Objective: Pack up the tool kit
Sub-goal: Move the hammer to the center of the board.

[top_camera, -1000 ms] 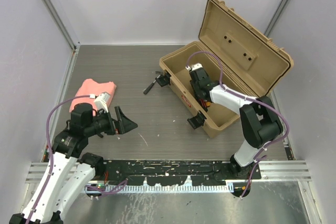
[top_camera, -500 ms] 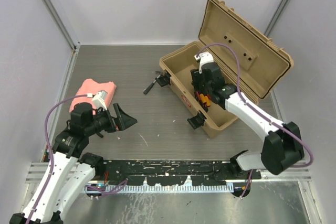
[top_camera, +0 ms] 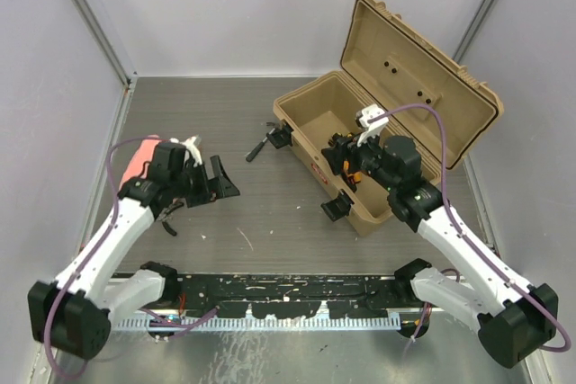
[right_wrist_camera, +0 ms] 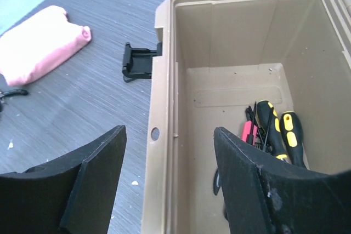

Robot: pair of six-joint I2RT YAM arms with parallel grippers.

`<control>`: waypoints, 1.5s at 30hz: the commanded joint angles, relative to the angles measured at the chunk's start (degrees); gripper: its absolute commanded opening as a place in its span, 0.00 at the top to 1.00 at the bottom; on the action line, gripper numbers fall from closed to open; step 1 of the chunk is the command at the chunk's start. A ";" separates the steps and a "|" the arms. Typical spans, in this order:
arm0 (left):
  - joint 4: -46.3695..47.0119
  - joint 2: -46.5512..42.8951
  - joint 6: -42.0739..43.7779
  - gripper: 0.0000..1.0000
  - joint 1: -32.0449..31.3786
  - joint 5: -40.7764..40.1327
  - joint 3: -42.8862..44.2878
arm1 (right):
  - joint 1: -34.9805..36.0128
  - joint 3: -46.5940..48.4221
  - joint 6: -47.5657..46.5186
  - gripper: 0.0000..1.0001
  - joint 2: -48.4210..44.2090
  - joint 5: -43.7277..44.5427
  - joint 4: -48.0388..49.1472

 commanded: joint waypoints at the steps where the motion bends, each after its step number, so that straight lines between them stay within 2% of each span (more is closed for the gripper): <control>1: 2.30 9.41 6.35 0.17 -1.71 -6.58 7.54 | -0.10 -0.96 1.52 0.30 -4.25 -4.35 3.70; 5: 5.30 18.59 8.87 0.16 -3.01 -14.18 12.62 | -0.06 -1.27 1.81 0.29 -6.64 -4.65 2.89; 10: 12.66 31.15 11.83 0.19 -4.29 -14.84 17.36 | -0.11 -2.00 2.27 0.29 -8.94 -2.56 3.10; 17: 12.27 47.86 14.36 0.28 -4.80 -16.03 29.23 | -0.06 -1.38 -2.94 0.28 -11.02 2.30 -2.89; 25: 13.20 55.78 18.37 0.28 -6.01 -19.41 35.52 | -0.06 -1.39 -4.85 0.26 -12.65 3.10 -5.59; 31: 14.38 59.28 21.47 0.33 -8.01 -23.57 37.65 | -0.11 0.22 -7.91 0.26 -11.97 5.68 -8.71; 40: 15.24 64.94 22.54 0.39 -8.08 -25.77 40.61 | -0.08 -0.30 -6.59 0.26 -13.37 2.47 -9.95; 42: 14.14 66.58 23.03 0.42 -8.03 -25.61 41.91 | -0.11 -0.60 -6.70 0.26 -13.61 2.96 -10.10; 45: 12.74 68.03 22.87 0.54 -8.08 -25.93 42.28 | -0.11 -0.36 -7.29 0.26 -13.53 4.06 -10.59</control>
